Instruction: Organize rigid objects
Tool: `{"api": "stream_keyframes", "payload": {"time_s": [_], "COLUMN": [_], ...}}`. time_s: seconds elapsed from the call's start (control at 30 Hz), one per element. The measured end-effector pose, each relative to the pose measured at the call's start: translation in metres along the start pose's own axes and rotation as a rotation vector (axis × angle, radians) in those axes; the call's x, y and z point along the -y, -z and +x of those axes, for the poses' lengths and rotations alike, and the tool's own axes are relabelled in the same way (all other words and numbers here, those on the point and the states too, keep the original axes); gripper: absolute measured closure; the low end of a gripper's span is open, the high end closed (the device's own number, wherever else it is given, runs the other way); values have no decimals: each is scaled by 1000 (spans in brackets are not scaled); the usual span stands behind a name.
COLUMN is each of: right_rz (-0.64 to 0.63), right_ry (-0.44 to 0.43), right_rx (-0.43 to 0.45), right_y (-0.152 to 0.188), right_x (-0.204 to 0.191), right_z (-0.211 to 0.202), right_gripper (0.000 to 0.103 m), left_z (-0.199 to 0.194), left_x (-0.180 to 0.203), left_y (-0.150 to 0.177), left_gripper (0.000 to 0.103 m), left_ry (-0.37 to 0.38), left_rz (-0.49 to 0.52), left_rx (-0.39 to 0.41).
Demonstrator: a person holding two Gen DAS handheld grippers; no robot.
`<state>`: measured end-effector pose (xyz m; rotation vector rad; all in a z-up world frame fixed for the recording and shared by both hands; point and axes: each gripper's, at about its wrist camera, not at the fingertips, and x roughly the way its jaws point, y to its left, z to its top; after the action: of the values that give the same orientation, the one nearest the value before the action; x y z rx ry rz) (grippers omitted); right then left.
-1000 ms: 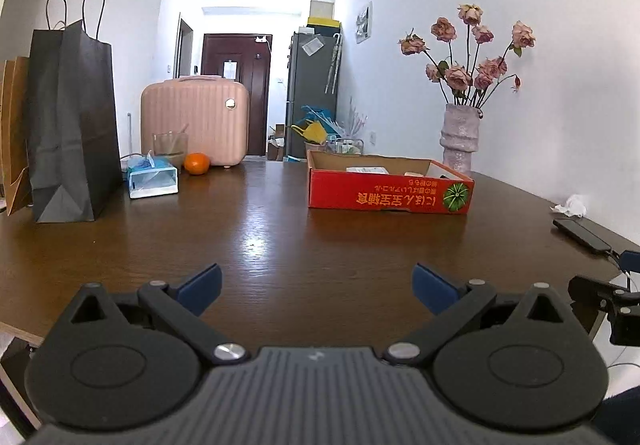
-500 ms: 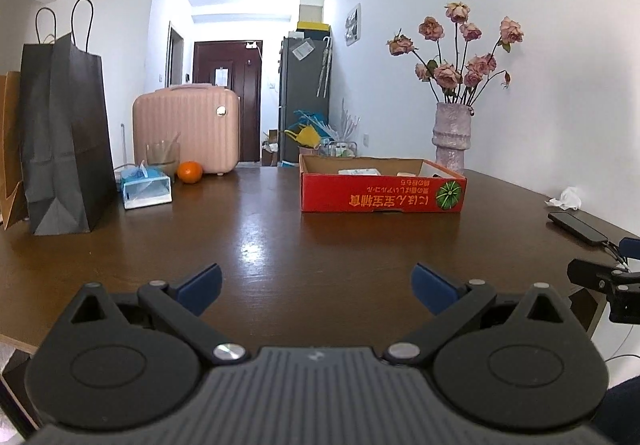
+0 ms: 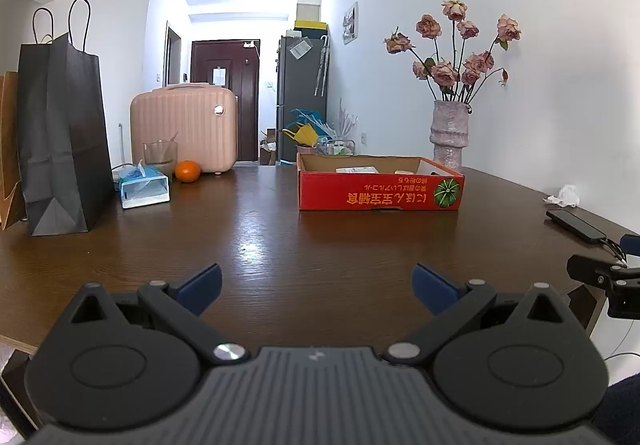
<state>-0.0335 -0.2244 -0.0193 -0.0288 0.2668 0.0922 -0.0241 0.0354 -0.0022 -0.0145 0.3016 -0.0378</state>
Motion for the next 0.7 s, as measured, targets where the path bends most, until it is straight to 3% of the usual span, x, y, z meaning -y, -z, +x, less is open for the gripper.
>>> {"api": "stream_keyframes", "payload": {"time_s": [0.7], "right_rz": [4], "right_ry": [-6], "right_rx": [-1], "right_y": [-1], "right_x": [1], "right_z": [0], "right_gripper": [0], "left_z": [1], "left_x": [1], "left_y": [1], "left_gripper": [0], "left_ry": [11], "left_rz": [2], "left_rx": [-7]}}
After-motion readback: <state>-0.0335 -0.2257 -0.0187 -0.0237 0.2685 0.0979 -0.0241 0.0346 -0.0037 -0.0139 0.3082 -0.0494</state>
